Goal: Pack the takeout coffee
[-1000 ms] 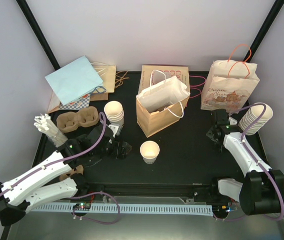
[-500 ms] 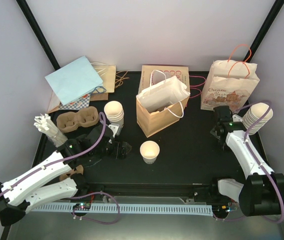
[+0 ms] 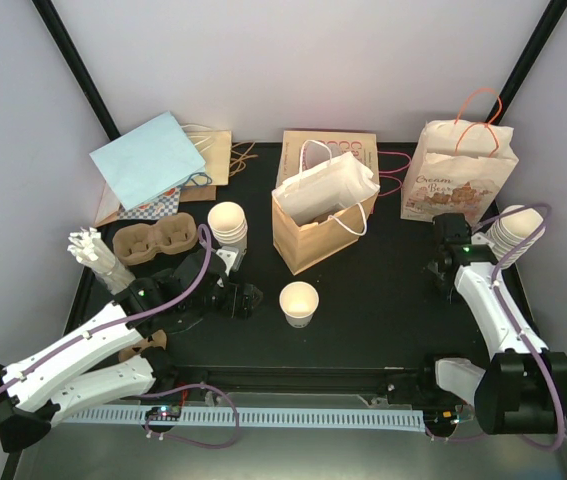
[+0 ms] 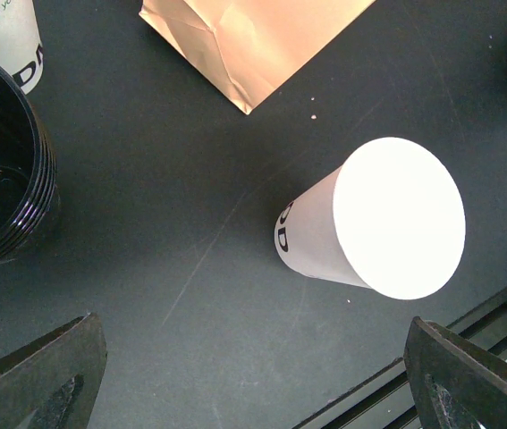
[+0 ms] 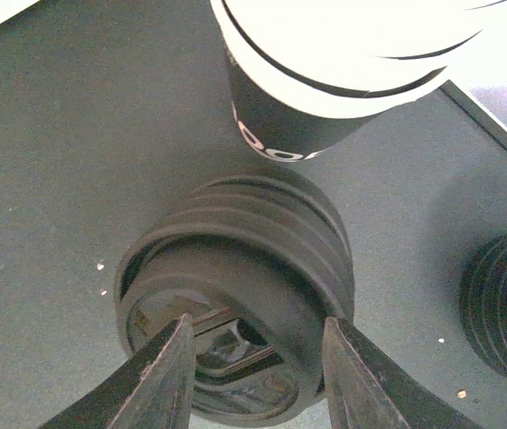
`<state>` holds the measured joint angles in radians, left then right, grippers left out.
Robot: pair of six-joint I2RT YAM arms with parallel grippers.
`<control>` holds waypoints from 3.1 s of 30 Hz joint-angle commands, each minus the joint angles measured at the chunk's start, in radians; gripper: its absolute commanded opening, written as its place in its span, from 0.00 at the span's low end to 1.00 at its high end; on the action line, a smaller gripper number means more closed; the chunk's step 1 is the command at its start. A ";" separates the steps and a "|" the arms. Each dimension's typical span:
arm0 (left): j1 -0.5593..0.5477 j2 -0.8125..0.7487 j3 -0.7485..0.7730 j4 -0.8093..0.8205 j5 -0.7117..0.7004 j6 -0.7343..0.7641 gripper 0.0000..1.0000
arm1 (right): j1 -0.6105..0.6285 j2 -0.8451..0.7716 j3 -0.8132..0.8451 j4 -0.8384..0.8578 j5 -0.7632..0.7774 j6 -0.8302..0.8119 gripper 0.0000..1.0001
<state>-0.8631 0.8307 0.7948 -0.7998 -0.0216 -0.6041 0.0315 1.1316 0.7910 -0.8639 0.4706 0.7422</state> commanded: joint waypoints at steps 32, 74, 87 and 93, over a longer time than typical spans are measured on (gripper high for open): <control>0.018 -0.036 -0.005 -0.009 0.005 0.010 0.94 | -0.130 0.002 0.032 -0.019 0.046 0.026 0.38; 0.024 -0.013 0.016 -0.015 0.015 0.018 0.94 | -0.376 0.063 -0.064 0.155 -0.242 -0.089 0.39; 0.024 0.004 0.042 -0.025 0.019 0.024 0.94 | -0.378 -0.042 -0.016 0.093 -0.250 -0.106 0.52; 0.023 0.000 0.044 -0.036 0.019 0.024 0.94 | -0.378 -0.085 -0.004 0.066 -0.268 -0.104 0.52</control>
<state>-0.8455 0.8333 0.7872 -0.8181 -0.0132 -0.5949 -0.3428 1.0813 0.7650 -0.7609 0.2237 0.6479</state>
